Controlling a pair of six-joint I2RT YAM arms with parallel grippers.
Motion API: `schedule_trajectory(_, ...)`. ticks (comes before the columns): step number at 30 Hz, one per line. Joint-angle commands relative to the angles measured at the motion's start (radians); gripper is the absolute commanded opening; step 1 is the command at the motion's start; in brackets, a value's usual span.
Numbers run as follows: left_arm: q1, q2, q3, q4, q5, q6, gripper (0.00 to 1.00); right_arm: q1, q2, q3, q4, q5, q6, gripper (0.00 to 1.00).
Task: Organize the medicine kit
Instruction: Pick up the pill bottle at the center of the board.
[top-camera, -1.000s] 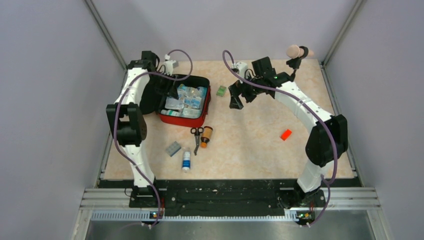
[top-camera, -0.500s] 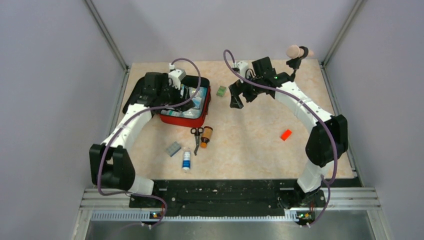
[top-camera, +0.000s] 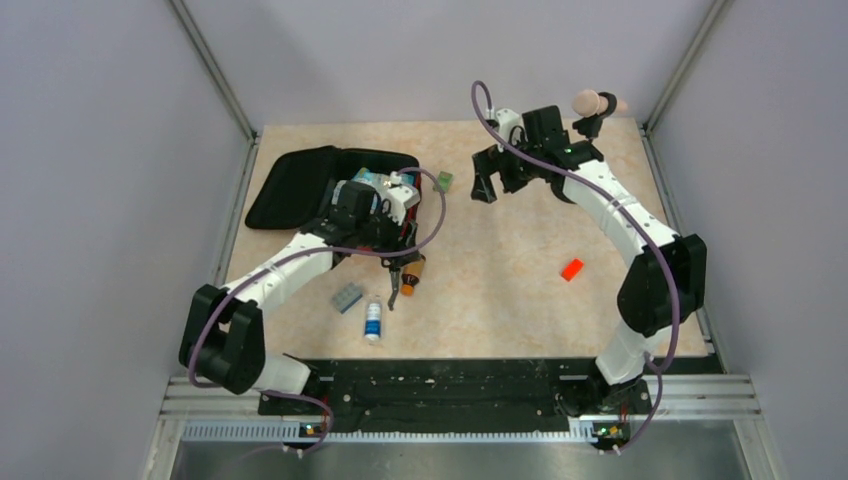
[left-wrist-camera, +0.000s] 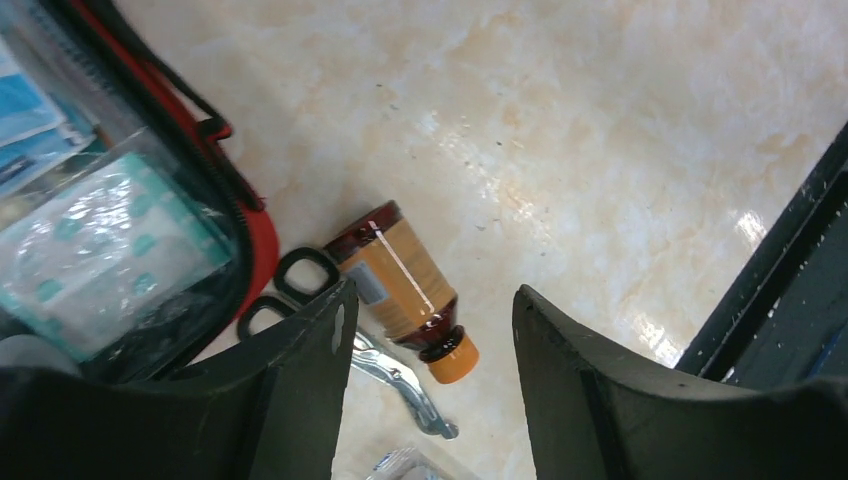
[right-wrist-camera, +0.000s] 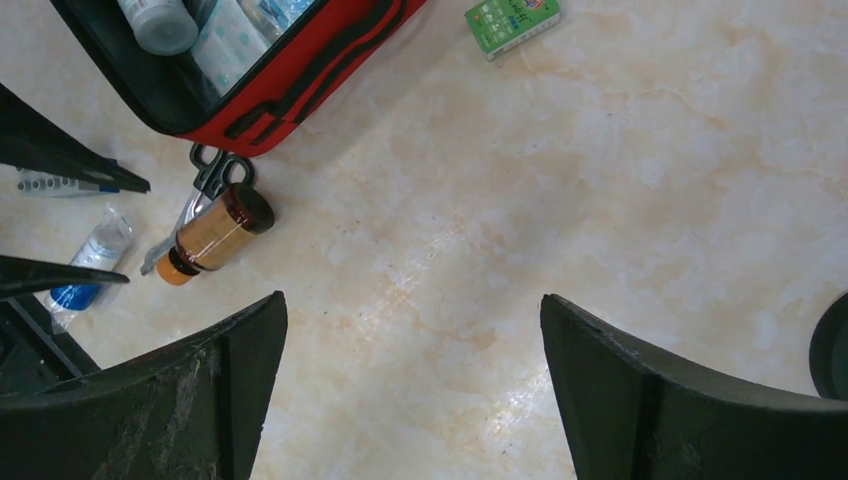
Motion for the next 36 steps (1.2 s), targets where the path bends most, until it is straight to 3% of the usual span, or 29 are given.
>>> schedule_trajectory(1,-0.044,-0.004,-0.004,0.032,-0.025,0.024,0.63,0.002,-0.087,-0.018,0.025,-0.001,0.018,0.95)
schedule_trajectory(6,-0.060,0.057,0.028,0.003,-0.006,0.006,0.64,0.002,-0.119,-0.062,0.024,-0.017,0.017,0.95)
schedule_trajectory(9,-0.073,0.106,0.061,-0.016,-0.118,-0.043,0.65,0.001,-0.136,-0.086,0.019,-0.019,0.014,0.95)
schedule_trajectory(18,-0.101,0.156,0.069,-0.015,-0.185,-0.053,0.67,0.001,-0.166,-0.126,0.021,-0.033,0.010,0.95)
schedule_trajectory(29,-0.112,0.226,0.052,0.015,-0.207,-0.020,0.66,0.002,-0.165,-0.134,0.031,-0.049,0.006,0.95)
schedule_trajectory(36,-0.122,0.324,0.127,-0.042,-0.157,0.025,0.59,0.003,-0.169,-0.140,0.027,-0.050,-0.001,0.95)
